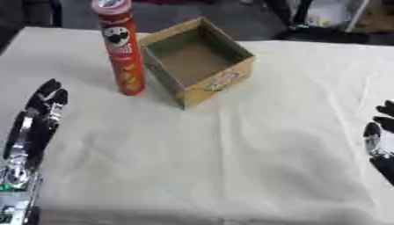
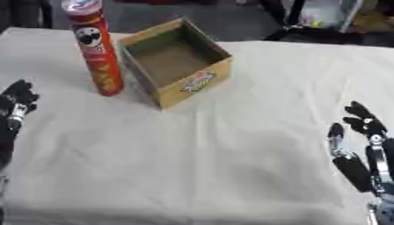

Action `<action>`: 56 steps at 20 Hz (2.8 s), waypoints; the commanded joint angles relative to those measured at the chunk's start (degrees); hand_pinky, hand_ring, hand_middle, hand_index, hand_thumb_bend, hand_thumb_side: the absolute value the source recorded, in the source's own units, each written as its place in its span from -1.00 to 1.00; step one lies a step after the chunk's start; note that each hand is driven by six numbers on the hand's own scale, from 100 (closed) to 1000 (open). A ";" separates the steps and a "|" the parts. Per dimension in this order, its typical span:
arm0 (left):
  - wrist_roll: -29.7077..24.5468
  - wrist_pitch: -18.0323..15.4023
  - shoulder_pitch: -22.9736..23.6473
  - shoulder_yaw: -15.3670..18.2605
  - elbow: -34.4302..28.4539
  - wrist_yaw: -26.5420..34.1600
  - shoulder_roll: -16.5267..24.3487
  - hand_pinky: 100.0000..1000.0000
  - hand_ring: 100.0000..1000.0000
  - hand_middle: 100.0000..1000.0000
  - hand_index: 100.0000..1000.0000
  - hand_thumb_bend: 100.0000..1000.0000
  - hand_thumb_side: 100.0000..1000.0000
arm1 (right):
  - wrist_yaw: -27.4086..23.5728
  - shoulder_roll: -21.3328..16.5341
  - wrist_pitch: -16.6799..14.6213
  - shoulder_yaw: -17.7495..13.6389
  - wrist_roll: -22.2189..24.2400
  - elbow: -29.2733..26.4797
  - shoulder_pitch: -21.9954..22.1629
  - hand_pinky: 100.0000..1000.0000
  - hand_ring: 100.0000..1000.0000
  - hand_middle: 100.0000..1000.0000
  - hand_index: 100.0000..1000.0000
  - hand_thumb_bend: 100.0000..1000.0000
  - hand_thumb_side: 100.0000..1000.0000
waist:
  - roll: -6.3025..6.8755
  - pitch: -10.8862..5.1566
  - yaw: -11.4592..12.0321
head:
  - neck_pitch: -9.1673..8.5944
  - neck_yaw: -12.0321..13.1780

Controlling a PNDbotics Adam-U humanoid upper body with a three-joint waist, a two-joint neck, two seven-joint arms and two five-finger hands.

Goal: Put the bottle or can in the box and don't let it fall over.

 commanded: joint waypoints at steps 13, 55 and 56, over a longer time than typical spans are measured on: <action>3.96 3.20 -7.35 -1.75 3.59 -2.80 9.02 0.81 0.76 0.82 0.99 0.39 0.29 | -0.48 -0.73 -0.32 -0.04 0.92 -0.47 -0.45 0.65 0.59 0.68 0.91 -1.00 0.44 | 0.48 -1.36 -0.52 | 0.32 -0.01; 4.43 -2.89 -40.25 -11.62 49.05 -10.27 13.93 0.78 0.74 0.78 0.38 -1.00 -0.93 | -2.21 -0.43 -0.99 1.56 3.39 0.50 -1.02 0.65 0.60 0.69 0.92 -1.00 0.35 | 0.02 -0.94 -4.21 | 0.32 1.74; 4.19 -3.29 -40.01 -11.44 49.04 -9.31 13.74 0.77 0.72 0.76 0.24 -1.00 -0.75 | -2.22 -0.41 -0.97 1.54 3.42 0.54 -1.04 0.65 0.60 0.69 0.92 -1.00 0.34 | 0.01 -0.95 -4.20 | 0.32 1.67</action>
